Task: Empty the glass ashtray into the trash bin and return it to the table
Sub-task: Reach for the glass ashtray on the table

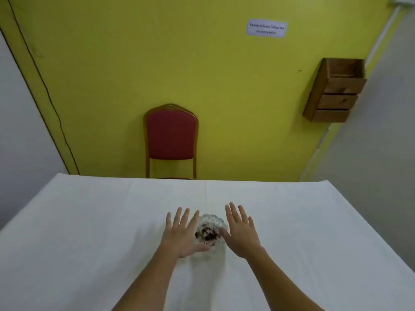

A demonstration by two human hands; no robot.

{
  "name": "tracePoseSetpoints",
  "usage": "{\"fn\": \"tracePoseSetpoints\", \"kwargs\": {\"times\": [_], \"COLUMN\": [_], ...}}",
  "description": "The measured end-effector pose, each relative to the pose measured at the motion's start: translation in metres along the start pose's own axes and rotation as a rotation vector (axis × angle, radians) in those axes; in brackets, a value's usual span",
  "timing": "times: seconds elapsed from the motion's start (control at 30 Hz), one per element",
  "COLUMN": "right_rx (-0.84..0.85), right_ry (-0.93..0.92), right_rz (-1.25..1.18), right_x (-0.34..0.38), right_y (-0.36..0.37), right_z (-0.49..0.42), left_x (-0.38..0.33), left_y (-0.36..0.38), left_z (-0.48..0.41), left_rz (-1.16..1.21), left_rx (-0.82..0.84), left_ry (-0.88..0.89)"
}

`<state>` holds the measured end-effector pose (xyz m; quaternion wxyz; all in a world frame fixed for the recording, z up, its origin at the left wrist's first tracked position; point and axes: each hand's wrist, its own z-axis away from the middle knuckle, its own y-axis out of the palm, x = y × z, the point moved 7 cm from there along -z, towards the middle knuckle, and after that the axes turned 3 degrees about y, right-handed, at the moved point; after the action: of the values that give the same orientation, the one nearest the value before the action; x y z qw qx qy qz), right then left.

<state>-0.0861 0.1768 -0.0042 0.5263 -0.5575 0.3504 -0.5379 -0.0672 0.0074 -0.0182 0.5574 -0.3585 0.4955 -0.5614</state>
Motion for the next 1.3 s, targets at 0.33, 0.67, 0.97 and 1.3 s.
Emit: {"fn": "tracePoseSetpoints", "kwargs": {"times": [0.33,0.67,0.97,1.3], "right_rx": [0.197,0.164,0.051,-0.109], "right_ry": [-0.071,-0.131,-0.097,0.081], "right_rz": [-0.028,-0.011,-0.067,-0.049], "right_x": [-0.011,-0.017,-0.023,-0.109], "right_y": [0.048,0.044,0.037,-0.045], "right_z": [0.000,-0.019,-0.011,0.047], "left_x": [0.003,0.004,-0.007,-0.124], "left_y": [0.030,0.029,0.014,-0.033], "left_z": [-0.022,-0.037,-0.035,-0.044], "left_rz": [-0.097,-0.040,0.018,0.040], "left_rx": [-0.023,-0.104,-0.196,-0.291], "left_ry": [0.098,0.179,0.245,0.488]}}
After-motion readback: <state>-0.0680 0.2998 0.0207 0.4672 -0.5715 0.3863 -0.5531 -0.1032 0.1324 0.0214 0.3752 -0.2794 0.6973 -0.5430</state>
